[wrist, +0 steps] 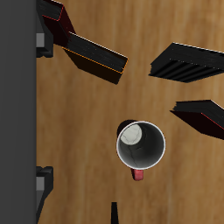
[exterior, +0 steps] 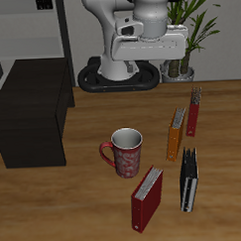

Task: Place the orange book flat on top of the shelf

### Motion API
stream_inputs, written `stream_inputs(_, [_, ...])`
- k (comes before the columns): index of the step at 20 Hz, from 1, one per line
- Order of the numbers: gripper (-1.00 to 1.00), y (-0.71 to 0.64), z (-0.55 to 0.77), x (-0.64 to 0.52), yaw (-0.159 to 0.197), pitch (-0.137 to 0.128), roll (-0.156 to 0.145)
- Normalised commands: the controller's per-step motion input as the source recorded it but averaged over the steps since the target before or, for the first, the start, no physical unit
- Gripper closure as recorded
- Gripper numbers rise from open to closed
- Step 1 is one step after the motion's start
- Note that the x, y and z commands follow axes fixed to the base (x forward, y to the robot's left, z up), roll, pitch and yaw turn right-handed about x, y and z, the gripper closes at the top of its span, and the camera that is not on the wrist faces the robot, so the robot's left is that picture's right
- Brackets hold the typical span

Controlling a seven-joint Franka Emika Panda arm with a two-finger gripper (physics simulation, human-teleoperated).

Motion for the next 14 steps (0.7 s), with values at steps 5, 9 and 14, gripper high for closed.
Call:
stream_inputs(5, [-1.0,0.31,-0.04,0.05,0.019,-0.018,0.018])
stream_inputs(9, [-1.0,0.33,-0.02,0.13,-0.021,-0.006,0.017])
stream_inputs(14, [-1.0,0.28,-0.05,0.06,-0.015,-0.005,0.024])
